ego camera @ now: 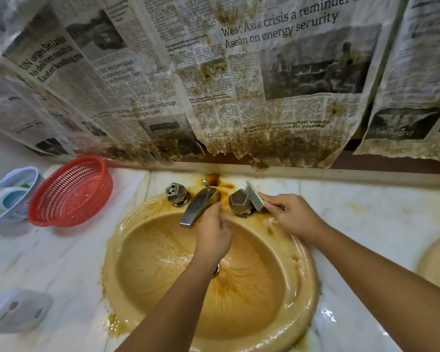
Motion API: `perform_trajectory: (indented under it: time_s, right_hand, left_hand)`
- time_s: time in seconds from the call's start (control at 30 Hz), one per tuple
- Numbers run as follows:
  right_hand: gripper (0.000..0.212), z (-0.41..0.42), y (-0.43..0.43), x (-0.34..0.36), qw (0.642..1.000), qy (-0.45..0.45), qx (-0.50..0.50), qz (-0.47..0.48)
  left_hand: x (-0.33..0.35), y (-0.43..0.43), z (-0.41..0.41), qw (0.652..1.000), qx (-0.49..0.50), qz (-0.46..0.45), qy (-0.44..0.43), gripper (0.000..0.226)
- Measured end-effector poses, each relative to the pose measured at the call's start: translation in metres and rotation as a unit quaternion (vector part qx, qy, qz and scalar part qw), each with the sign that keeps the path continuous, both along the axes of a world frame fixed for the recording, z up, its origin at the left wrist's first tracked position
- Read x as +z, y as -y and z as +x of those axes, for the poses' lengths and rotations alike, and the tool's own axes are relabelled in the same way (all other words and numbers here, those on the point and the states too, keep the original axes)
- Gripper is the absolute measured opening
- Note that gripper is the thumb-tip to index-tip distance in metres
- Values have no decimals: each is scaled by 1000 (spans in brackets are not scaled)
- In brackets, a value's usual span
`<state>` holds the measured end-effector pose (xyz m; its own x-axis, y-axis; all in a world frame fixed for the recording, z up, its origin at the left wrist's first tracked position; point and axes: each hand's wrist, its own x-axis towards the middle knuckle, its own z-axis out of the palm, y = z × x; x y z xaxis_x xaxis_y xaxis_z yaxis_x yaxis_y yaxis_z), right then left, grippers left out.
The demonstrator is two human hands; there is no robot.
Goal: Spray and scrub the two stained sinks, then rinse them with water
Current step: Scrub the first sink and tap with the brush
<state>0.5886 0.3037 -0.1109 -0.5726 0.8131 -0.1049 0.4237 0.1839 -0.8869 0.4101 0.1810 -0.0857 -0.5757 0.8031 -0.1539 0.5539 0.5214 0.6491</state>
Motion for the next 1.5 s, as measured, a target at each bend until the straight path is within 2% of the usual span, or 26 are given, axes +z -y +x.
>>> perform_trajectory:
  time_s: [0.13, 0.3, 0.4, 0.47, 0.53, 0.67, 0.73, 0.9, 1.03, 1.23, 1.4, 1.5]
  right_hand:
    - [34, -10, -6, -3, 998, 44, 3, 42]
    - [33, -4, -5, -9, 999, 4, -2, 41]
    - [33, -10, -4, -13, 998, 5, -24, 52]
    - [35, -7, 1, -16, 998, -26, -27, 52]
    - [38, -3, 6, -18, 997, -44, -35, 60]
    - [35, -15, -2, -16, 992, 73, -35, 97]
    - [35, -18, 6, -11, 989, 102, -49, 97]
    - [35, -18, 47, -8, 990, 55, -125, 34]
    - [32, -25, 68, -14, 987, 41, -152, 14]
    - [33, -26, 86, -12, 979, 3, -204, -14]
    - [36, -49, 97, -2, 961, -33, -275, 18]
    - [34, -60, 96, 2, 954, 1, -299, 22]
  left_hand:
    - [0, -8, -6, 996, -74, -38, 11, 57]
    - [-5, -13, -8, 985, -136, -101, 16, 68]
    - [-14, -13, -13, 980, -175, -91, -29, 74]
    - [-27, -12, -17, 973, -199, -82, -81, 77]
    - [-36, -13, -17, 976, -185, -63, -99, 78]
    - [-43, -13, -17, 976, -185, -49, -102, 79]
    - [-45, -13, -21, 975, -191, -50, -103, 81]
    - [-45, -14, -24, 972, -206, -62, -96, 79]
    - [-38, -15, -31, 964, -234, -87, -97, 74]
    - [-32, -12, -42, 959, -259, -74, -90, 67]
    - [-37, -11, -47, 953, -274, -59, -116, 68]
    - [-40, -12, -51, 947, -286, -64, -129, 70]
